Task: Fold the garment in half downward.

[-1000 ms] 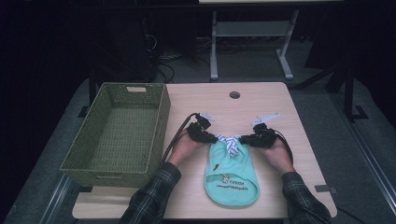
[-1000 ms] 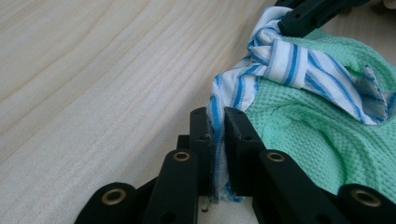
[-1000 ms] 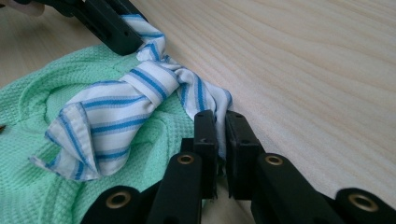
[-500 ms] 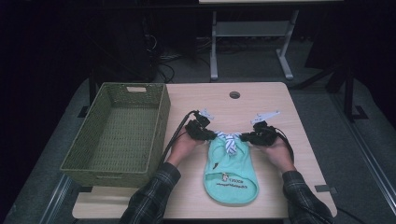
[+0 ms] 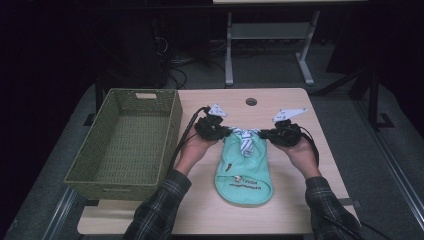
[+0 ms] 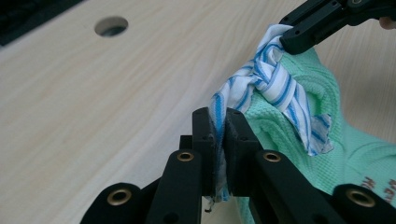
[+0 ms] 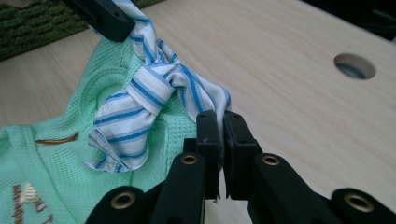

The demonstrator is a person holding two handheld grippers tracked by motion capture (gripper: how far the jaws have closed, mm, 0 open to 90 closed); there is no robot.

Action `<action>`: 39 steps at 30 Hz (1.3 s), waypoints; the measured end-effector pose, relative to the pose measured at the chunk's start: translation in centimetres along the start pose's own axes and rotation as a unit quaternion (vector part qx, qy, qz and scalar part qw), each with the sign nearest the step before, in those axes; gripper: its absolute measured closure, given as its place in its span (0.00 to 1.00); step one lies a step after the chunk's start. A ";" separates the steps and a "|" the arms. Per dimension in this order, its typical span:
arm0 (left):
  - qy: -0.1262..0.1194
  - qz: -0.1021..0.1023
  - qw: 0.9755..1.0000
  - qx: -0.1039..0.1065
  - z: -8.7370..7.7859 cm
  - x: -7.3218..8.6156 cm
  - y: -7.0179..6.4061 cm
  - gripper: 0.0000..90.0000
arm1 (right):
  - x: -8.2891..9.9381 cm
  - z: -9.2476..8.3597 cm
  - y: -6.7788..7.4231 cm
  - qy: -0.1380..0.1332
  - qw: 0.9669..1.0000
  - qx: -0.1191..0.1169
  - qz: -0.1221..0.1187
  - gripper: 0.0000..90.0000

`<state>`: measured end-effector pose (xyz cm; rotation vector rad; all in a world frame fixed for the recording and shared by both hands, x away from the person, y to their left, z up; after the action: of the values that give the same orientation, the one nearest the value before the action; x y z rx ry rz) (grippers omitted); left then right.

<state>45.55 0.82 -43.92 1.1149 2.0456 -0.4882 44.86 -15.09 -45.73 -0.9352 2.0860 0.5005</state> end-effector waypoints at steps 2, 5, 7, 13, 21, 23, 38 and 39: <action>-0.006 0.010 1.000 -0.011 -0.6 -0.5 0.0 0.93 | -0.7 -0.4 0.0 -0.008 1.000 0.005 -0.008 0.96; -0.009 0.017 1.000 -0.022 -1.1 -0.8 -0.1 0.93 | -1.5 -0.8 0.1 -0.019 1.000 0.010 -0.012 0.96; -0.011 0.022 0.999 -0.027 -1.4 -0.7 -0.2 0.93 | -1.6 -0.8 0.4 -0.023 1.000 0.013 -0.016 0.96; -0.011 0.021 1.000 -0.019 -1.7 1.1 -1.3 0.93 | -0.1 -0.1 1.7 -0.033 0.999 0.011 -0.022 0.95; -0.013 0.041 0.999 -0.023 -2.1 2.3 -2.3 0.93 | 1.6 0.1 3.5 -0.043 0.999 0.013 -0.027 0.95; -0.028 0.037 0.998 -0.029 -2.7 1.5 -2.1 0.93 | 1.1 -0.2 3.5 -0.049 0.998 0.017 -0.030 0.95; -0.055 0.057 0.996 -0.041 -4.6 0.7 -2.7 0.91 | -1.0 -2.0 4.1 -0.080 0.994 0.038 -0.060 0.95; -0.052 0.057 0.996 -0.041 -4.5 1.3 -2.9 0.91 | -0.7 -1.8 4.3 -0.079 0.995 0.037 -0.058 0.95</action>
<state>40.78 2.73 -42.00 1.1271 1.8842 -0.3942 40.99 -13.05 -43.92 -0.9371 1.8837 0.4202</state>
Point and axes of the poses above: each handheld gripper's, and its own axes: z roughly forward along the jaws, x roughly out of its underside, y roughly to its left, the point moved 9 cm from there along z, roughly forward along the jaws, and after that the axes turned 1 degree about -x, right-handed, at the moved point
